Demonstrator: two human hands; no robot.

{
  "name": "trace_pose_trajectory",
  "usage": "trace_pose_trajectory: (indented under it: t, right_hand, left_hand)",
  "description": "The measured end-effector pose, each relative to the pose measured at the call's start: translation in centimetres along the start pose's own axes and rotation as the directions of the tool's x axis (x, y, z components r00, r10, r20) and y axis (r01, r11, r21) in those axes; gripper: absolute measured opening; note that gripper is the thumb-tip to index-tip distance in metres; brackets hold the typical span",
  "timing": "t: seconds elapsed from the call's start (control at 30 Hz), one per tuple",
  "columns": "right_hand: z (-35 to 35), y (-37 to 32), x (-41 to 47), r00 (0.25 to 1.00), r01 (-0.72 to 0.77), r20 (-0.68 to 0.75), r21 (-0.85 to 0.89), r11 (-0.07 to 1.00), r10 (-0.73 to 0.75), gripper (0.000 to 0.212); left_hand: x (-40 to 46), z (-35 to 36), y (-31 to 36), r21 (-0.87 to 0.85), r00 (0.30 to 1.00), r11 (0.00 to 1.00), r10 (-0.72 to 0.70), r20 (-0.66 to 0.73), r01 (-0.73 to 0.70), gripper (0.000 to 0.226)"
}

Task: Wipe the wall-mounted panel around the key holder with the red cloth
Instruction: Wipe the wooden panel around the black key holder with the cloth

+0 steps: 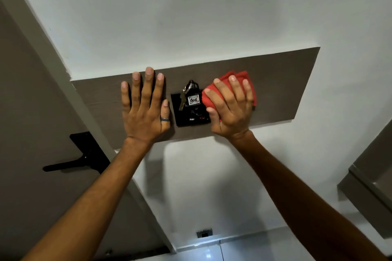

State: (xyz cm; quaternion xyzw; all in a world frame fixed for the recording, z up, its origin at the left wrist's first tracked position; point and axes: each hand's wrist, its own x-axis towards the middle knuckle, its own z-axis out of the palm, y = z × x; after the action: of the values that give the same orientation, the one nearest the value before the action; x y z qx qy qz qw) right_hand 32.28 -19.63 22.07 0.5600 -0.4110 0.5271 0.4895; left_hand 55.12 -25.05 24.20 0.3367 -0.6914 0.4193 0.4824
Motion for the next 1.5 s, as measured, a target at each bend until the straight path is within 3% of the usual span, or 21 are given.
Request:
trace_pose_trajectory:
  t: [0.13,0.23,0.33,0.57,0.73,0.93,1.1,1.2,1.37,1.43,1.5]
  right_hand:
    - [1.2,-2.8,-1.4,0.966,-0.258,-0.030,-0.046,0.965,0.257,0.041]
    - [0.2,-1.3,-4.5,0.999,-0.043,0.029,-0.018,0.999,0.043,0.041]
    - [-1.1,1.7,-5.5,0.985,0.158,0.072,-0.049,0.986,-0.155,0.038]
    - [1.2,-0.7,-1.1,0.997,-0.082,0.015,0.012,0.997,0.082,0.046]
    - [-0.8,1.3,-6.1,0.991,0.127,0.055,-0.061,0.990,-0.124,0.038]
    - [0.5,-0.6,-3.4,1.000,-0.013,0.000,-0.005,1.000,0.013,0.039]
    - [0.3,1.4,-3.0,0.989,0.144,-0.033,-0.071,0.987,-0.147,0.039]
    - [0.4,1.1,-2.8,0.995,0.068,-0.063,-0.085,0.994,-0.074,0.040]
    - [-0.6,0.6,-2.2,0.980,-0.180,-0.093,-0.065,0.981,0.174,0.038]
    - [-0.6,0.0,-1.0,0.954,-0.276,-0.124,0.001,0.961,0.274,0.036]
    - [0.2,-0.8,0.5,0.944,-0.278,-0.147,0.122,0.953,0.295,0.034]
  left_hand:
    - [0.2,0.0,0.1,-0.001,1.000,1.000,-0.006,0.011,0.006,0.061]
    - [0.2,0.1,-0.1,0.005,1.000,1.000,-0.012,0.010,0.012,0.061]
    - [0.2,-0.2,0.0,0.016,1.000,1.000,0.001,0.011,-0.001,0.061]
    - [0.1,0.0,-0.1,0.007,1.000,1.000,-0.004,0.016,0.004,0.062]
    - [0.1,-0.1,0.1,0.015,1.000,1.000,0.006,0.008,-0.006,0.062]
    - [0.2,0.0,0.0,0.014,1.000,1.000,0.006,0.003,-0.006,0.062]
    - [0.0,0.3,-0.1,0.017,1.000,1.000,0.001,-0.008,-0.001,0.061]
    - [0.0,0.3,-0.1,0.015,1.000,1.000,0.004,-0.014,-0.004,0.061]
    - [0.0,0.2,0.0,0.016,1.000,1.000,0.001,-0.012,0.000,0.061]
    - [-0.1,0.2,0.0,0.012,1.000,1.000,0.009,-0.009,-0.009,0.062]
    - [0.0,0.2,-0.1,0.020,1.000,1.000,0.014,-0.008,-0.014,0.062]
